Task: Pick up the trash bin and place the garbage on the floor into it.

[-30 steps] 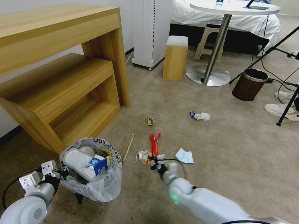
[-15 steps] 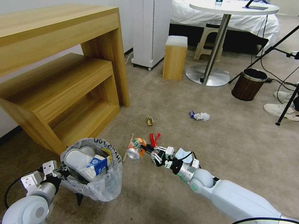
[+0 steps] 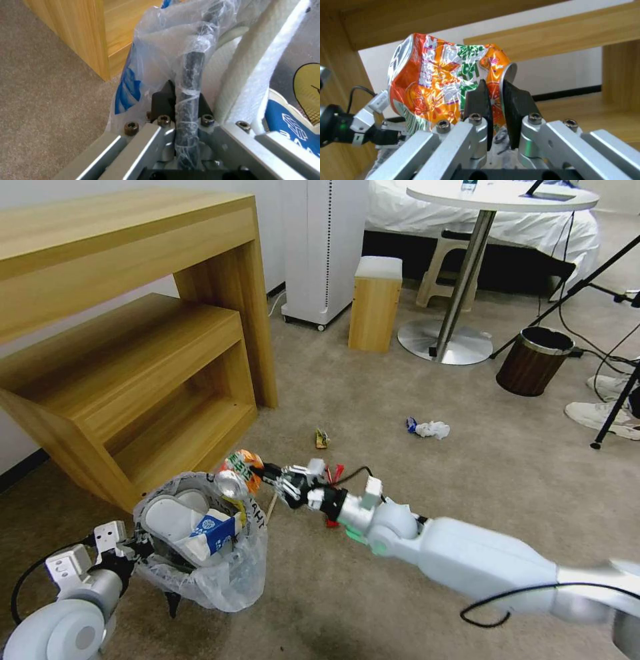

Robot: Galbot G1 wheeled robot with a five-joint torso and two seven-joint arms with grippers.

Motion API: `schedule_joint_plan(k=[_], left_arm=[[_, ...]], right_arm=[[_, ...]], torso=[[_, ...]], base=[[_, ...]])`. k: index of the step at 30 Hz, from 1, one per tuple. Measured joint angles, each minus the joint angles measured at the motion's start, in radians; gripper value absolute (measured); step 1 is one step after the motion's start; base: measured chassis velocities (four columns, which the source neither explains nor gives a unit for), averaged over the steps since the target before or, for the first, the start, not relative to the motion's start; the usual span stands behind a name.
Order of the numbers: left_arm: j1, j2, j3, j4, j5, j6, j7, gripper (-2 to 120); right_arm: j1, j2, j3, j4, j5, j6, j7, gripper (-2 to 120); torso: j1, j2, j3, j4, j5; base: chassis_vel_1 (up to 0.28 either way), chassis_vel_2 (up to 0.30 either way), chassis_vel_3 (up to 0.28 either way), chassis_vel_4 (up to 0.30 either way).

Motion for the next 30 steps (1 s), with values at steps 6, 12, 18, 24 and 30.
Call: schedule_joint_plan(k=[6,12,18,24,30], left_arm=[[0.006,0.0,-0.004,-0.016,-0.001,0.0,0.001,0],[0.008,0.002,-0.007,-0.022,-0.003,0.0,0.001,0],[0.012,0.002,-0.007,-0.033,-0.004,0.0,0.001,0],[0.024,-0.004,-0.007,-0.045,-0.001,-0.002,0.003,0],[0.03,-0.008,-0.009,-0.047,0.003,-0.004,0.005,0]], right_arm=[[0.066,0.061,-0.116,-0.031,0.029,-0.006,0.003,7],[0.067,0.077,-0.16,-0.032,0.041,-0.003,0.003,7],[0.061,0.085,-0.179,-0.046,0.04,-0.001,0.003,7],[0.043,0.086,-0.192,-0.061,0.022,-0.004,0.032,7],[0.037,0.089,-0.189,-0.055,0.014,-0.018,0.051,13]], torso=[[0.0,0.0,0.0,0.0001,-0.0001],[0.0,0.0,0.0,-0.0001,0.0],[0.0,0.0,0.0,0.0,0.0001],[0.0,0.0,0.0,0.0,0.0002],[0.0,0.0,0.0,0.0001,0.0001]], base=[[0.0,0.0,0.0,0.0],[0.0,0.0,0.0,0.0],[0.0,0.0,0.0,0.0],[0.0,0.0,0.0,0.0],[0.0,0.0,0.0,0.0]])
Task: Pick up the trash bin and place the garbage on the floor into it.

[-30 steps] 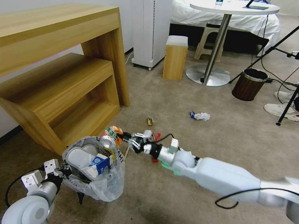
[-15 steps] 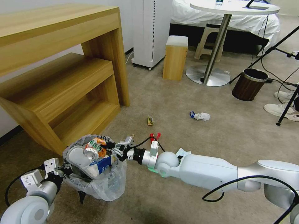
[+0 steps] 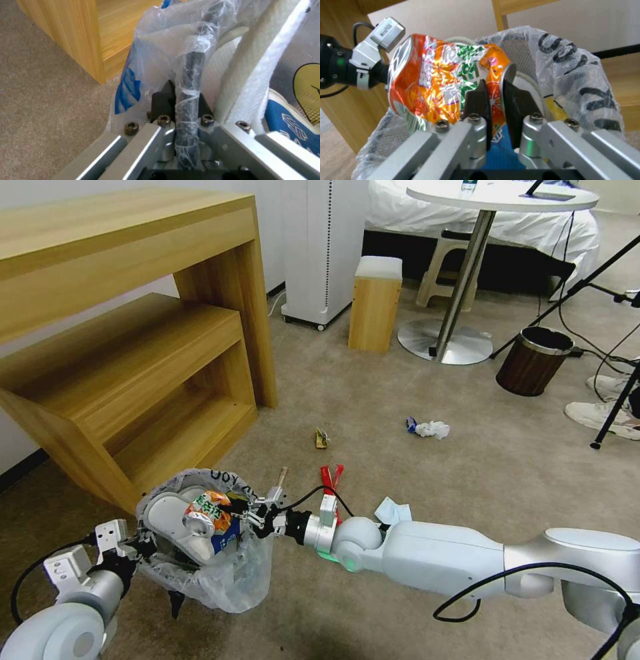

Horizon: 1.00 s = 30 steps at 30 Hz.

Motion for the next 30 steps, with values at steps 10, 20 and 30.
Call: schedule_joint_plan(k=[10,20,30], left_arm=[[0.006,0.0,-0.005,-0.004,0.0,-0.002,0.001,0],[0.003,-0.004,-0.009,0.015,0.008,-0.007,0.005,0],[-0.009,-0.003,-0.01,0.028,0.006,-0.007,0.005,0]], right_arm=[[-0.021,-0.01,0.022,0.017,-0.014,-0.009,0.009,50],[-0.121,-0.048,0.256,0.071,-0.053,-0.029,0.084,84],[-0.303,-0.102,0.681,0.143,-0.07,-0.099,0.201,100]], torso=[[0.0,0.0,0.0,-0.0001,0.0001],[0.0,0.0,0.0,0.0,0.0001],[0.0,0.0,0.0,-0.0001,0.0003]], base=[[0.0,0.0,0.0,0.0],[0.0,0.0,0.0,0.0],[0.0,0.0,0.0,0.0]])
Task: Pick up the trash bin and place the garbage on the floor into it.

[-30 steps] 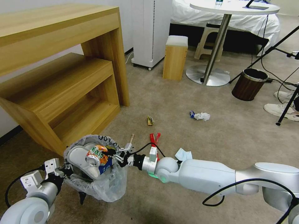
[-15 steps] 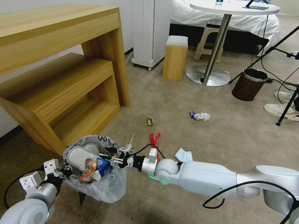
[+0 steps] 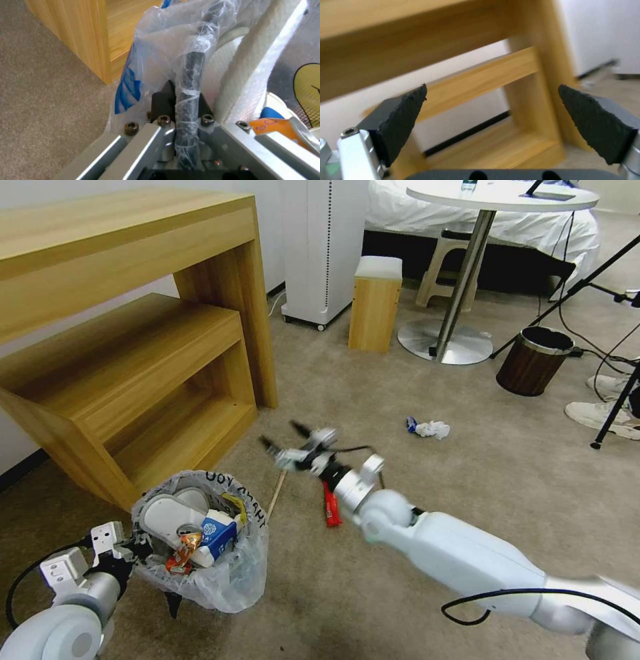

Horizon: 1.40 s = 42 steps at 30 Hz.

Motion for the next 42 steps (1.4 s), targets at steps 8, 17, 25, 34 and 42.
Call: schedule_joint_plan(k=[8,17,25,34,42], left_arm=[[-0.01,0.002,0.005,0.015,0.001,0.0,0.0,0],[-0.025,0.007,0.017,0.024,0.001,0.0,0.001,0],[-0.032,0.007,0.025,0.03,0.004,0.0,0.004,0],[-0.02,0.003,0.024,0.023,0.012,-0.001,0.009,0],[-0.004,0.003,0.015,0.013,0.014,-0.009,0.016,0]], right_arm=[[-0.151,-0.028,0.21,0.078,0.017,-0.095,0.193,100],[-0.385,-0.061,0.426,0.139,-0.026,-0.215,0.396,100],[-0.471,-0.074,0.518,0.164,-0.036,-0.321,0.509,100],[-0.533,-0.058,0.555,0.161,-0.05,-0.404,0.604,100],[-0.558,-0.038,0.584,0.093,-0.041,-0.519,0.68,100]], torso=[[0.0,0.0,0.0,0.0,-0.0002],[0.0,0.0,0.0,-0.0001,-0.0002],[0.0,0.0,0.0,0.0001,-0.0002],[0.0,0.0,0.0,0.0001,-0.0002],[0.0,0.0,0.0,0.0001,-0.0003]], base=[[0.0,0.0,0.0,0.0],[0.0,0.0,0.0,0.0],[0.0,0.0,0.0,0.0],[0.0,0.0,0.0,0.0],[0.0,0.0,0.0,0.0]])
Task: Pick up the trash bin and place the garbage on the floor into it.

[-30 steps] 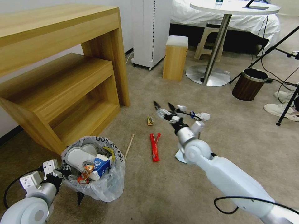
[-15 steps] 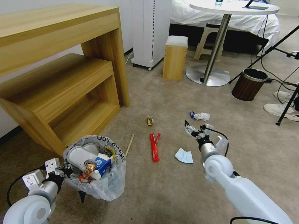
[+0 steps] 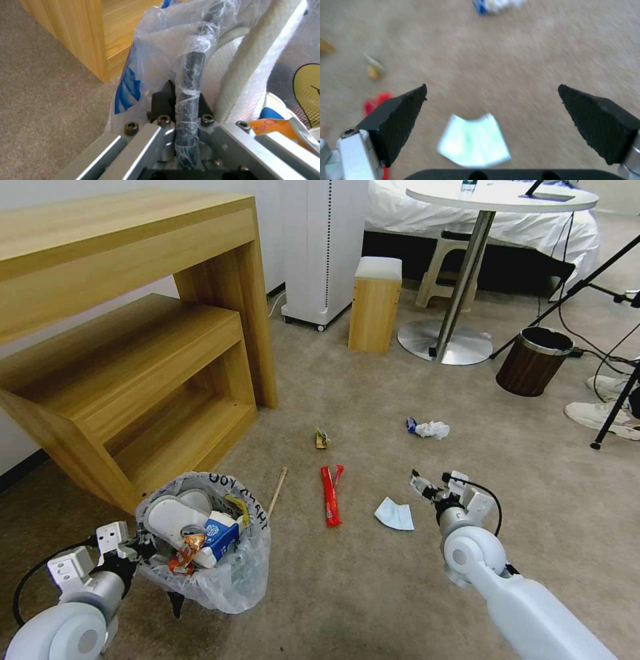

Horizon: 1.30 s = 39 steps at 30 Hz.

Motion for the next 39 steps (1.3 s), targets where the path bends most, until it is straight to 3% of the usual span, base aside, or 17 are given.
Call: schedule_joint_plan(k=[6,24,27,34,39], left_arm=[[0.001,-0.004,0.0,-0.003,0.003,-0.002,0.004,0],[0.03,-0.019,-0.004,-0.021,0.022,-0.006,0.012,0],[0.036,-0.021,-0.006,-0.025,0.025,-0.009,0.016,0],[0.052,-0.028,-0.013,-0.039,0.028,-0.013,0.018,0],[0.062,-0.027,-0.019,-0.042,0.028,-0.016,0.019,0]], right_arm=[[-0.034,0.005,0.014,-0.025,-0.019,-0.084,0.021,100],[0.025,0.022,-0.04,-0.2,-0.063,-0.104,-0.099,100],[0.052,0.02,-0.067,-0.249,-0.084,-0.066,-0.157,100],[0.117,0.017,-0.155,-0.399,-0.208,0.178,-0.423,99],[0.153,0.036,-0.178,-0.483,-0.23,0.238,-0.47,96]], torso=[[0.0,0.0,0.0,0.0,0.0],[0.0,0.0,0.0,-0.0001,0.0001],[0.0,0.0,0.0,0.0,0.0001],[0.0,0.0,0.0,0.0,0.0001],[0.0,0.0,0.0,0.0,0.0002]], base=[[0.0,0.0,0.0,0.0],[0.0,0.0,0.0,0.0],[0.0,0.0,0.0,0.0],[0.0,0.0,0.0,0.0],[0.0,0.0,0.0,0.0]])
